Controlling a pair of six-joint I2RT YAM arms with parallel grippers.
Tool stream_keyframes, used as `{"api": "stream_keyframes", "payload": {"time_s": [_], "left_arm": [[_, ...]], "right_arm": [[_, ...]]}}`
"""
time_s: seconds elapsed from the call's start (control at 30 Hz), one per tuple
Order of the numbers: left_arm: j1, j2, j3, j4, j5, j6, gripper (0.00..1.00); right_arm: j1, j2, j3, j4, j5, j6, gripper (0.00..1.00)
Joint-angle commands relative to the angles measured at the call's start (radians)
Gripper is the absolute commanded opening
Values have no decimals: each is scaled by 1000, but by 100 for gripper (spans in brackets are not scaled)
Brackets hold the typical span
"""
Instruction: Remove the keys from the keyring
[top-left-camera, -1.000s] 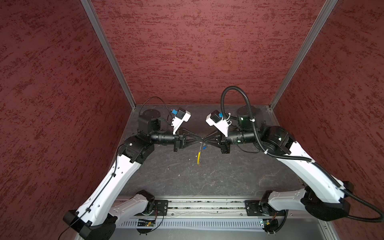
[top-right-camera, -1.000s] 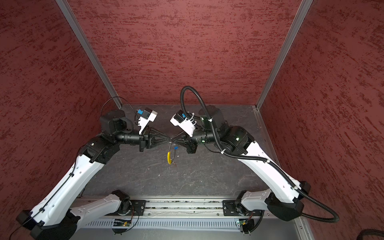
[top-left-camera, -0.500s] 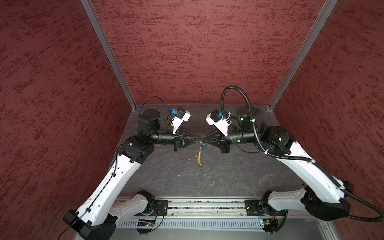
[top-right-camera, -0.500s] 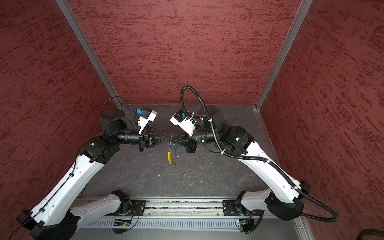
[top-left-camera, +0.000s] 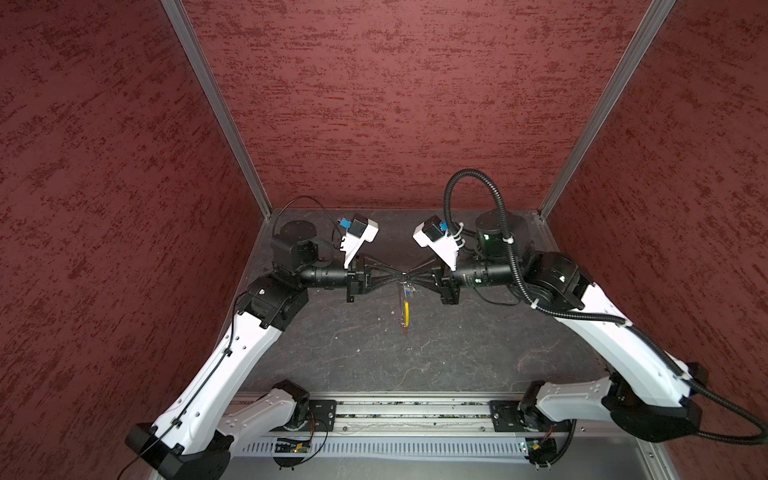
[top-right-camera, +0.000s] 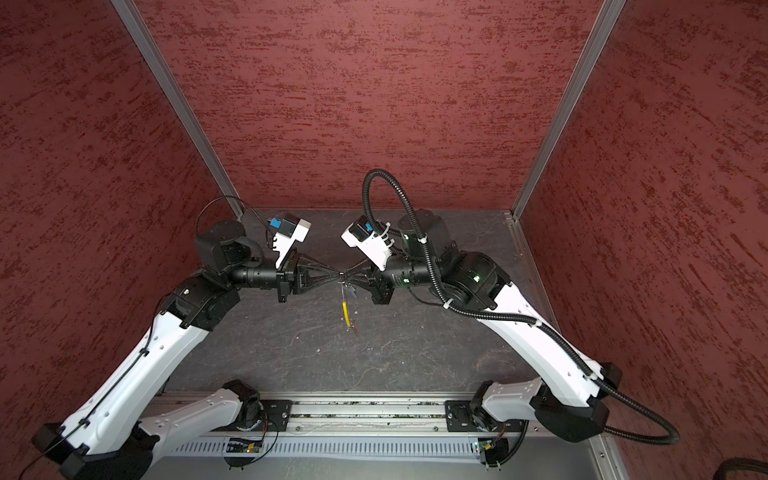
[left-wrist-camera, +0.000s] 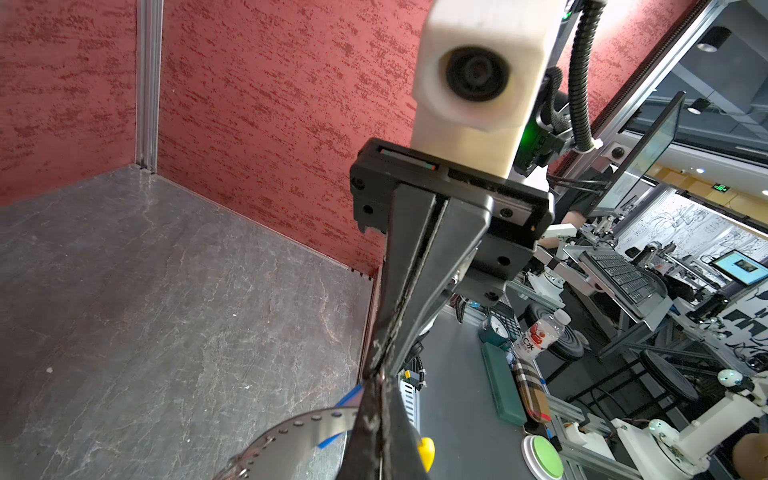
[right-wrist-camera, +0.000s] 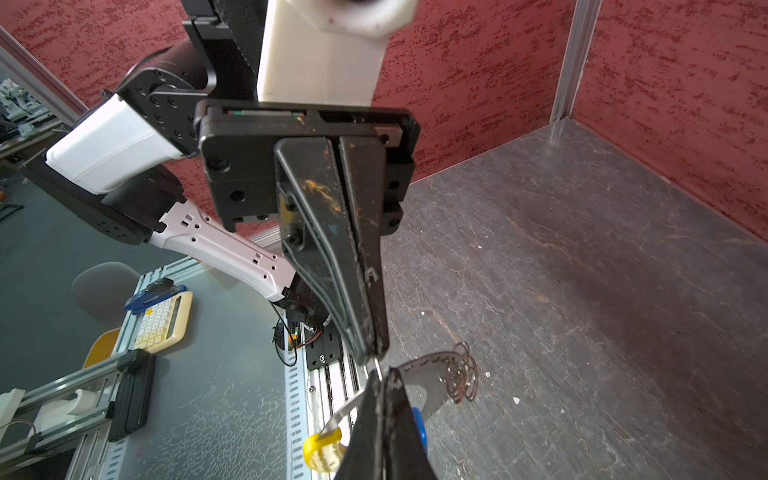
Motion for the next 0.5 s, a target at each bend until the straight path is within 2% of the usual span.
{"api": "stream_keyframes", "payload": {"time_s": [0.0,0.07,0.13,0.33,0.47], "left_arm": [[-1,-38,-25,123,15,-47,0],[7,-52,-41,168,5,-64,0],[13,-68,-62,222,-7,-87,0],[14,-121,-119,377,-52,-136,0],[14,-140,-152,482,-67,-174,0]], "right_arm": [[-1,-45,-24,140,51,1,14],[0,-80,-66,199,59,17,32],[0,-116,-112,255,76,30,41],[0,-235,-300,487,59,87,53],[0,-256,-375,583,-36,119,59]]}}
